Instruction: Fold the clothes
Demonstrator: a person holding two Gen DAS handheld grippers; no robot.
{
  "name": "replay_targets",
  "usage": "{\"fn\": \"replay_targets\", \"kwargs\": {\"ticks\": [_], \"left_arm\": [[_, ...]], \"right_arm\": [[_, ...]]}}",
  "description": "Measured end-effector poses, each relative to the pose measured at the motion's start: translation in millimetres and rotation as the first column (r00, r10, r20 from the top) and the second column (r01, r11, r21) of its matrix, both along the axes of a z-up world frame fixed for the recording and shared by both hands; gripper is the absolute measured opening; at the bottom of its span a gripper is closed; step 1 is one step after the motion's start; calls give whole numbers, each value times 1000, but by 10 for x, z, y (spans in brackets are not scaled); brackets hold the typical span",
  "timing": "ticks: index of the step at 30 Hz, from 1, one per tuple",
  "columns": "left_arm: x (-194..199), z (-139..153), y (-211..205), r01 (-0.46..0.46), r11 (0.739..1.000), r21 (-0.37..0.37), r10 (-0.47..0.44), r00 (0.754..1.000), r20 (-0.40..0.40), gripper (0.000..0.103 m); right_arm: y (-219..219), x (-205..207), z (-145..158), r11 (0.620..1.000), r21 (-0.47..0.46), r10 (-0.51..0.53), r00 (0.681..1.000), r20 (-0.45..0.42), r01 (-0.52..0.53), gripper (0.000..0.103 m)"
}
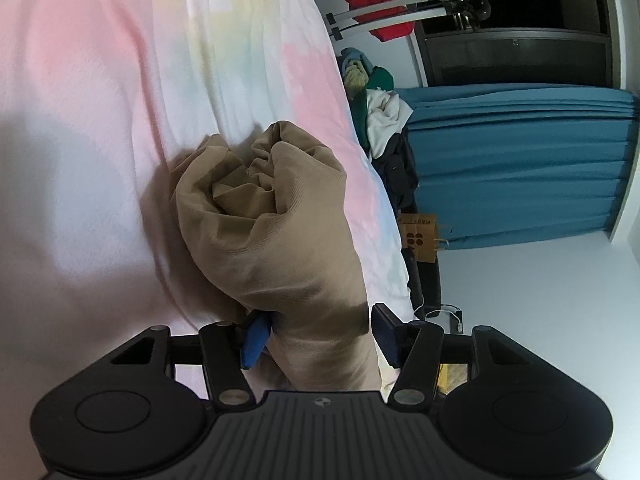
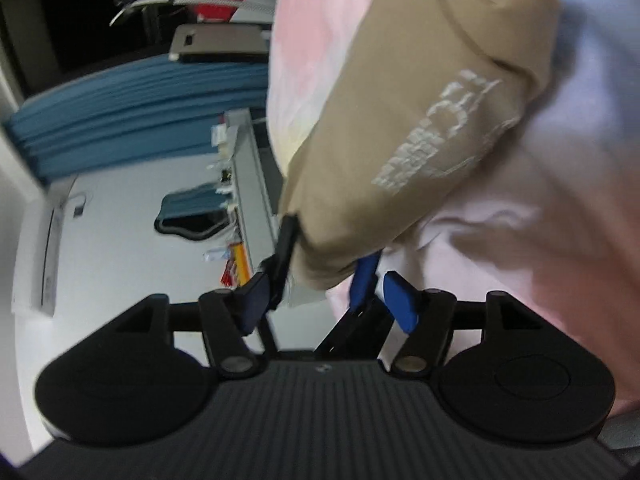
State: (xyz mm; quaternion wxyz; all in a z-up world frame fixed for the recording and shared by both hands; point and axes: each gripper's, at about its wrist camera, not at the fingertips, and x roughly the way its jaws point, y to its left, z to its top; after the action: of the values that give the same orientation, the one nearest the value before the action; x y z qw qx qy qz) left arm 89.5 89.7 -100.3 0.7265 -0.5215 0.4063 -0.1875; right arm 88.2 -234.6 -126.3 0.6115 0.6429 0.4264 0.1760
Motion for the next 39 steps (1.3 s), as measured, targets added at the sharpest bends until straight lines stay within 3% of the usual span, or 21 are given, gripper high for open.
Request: {"fn": "replay_targets", "kwargs": {"ticks": [4,8,11,13,14,17,22,26,29,34,39], "left_arm": [[-23,-15,-9,-5,1000,-20,4,1000,-22,63],[3,-47,-36,3,1000,-12,-3,1000,-31,76],[41,-115,-70,-1,998,69,6,997,-73,77],[66,-198,-45,-17,998,53,23,995,-100,79],[78,-228,-32,-26,999,43,31,993,-110,79],[96,-187,0,-51,998,28,53,995,-80,70],[108,-97,23,-46,999,0,46,998,-41,53],[146,163,8,86,996,38,-86,996,14,45],[129,329,-59,139,990,1,-138,989,44,45],[299,637,-658,228,974,11,-229,973,42,45],[794,901,-1750,309,950,40,-309,951,8,45]], "right_arm": [[-203,-13,-141,991,-43,-133,990,-54,130,66],[-300,12,-256,979,-55,-198,977,-75,194,66],[-260,17,-200,975,-111,-200,979,-45,194,54],[-230,18,-150,971,-141,-196,981,-16,191,39],[-266,9,-137,970,-154,-189,982,0,187,36],[-262,21,-31,961,-214,-164,985,59,173,31],[-276,-13,91,954,-235,-167,981,99,186,28],[-322,-254,291,944,-245,-191,971,140,221,28],[-413,-523,417,949,-188,-225,962,156,252,28],[-845,-759,696,930,-168,-304,941,150,327,28],[-1698,-626,938,886,-203,-395,908,139,416,28]]}}
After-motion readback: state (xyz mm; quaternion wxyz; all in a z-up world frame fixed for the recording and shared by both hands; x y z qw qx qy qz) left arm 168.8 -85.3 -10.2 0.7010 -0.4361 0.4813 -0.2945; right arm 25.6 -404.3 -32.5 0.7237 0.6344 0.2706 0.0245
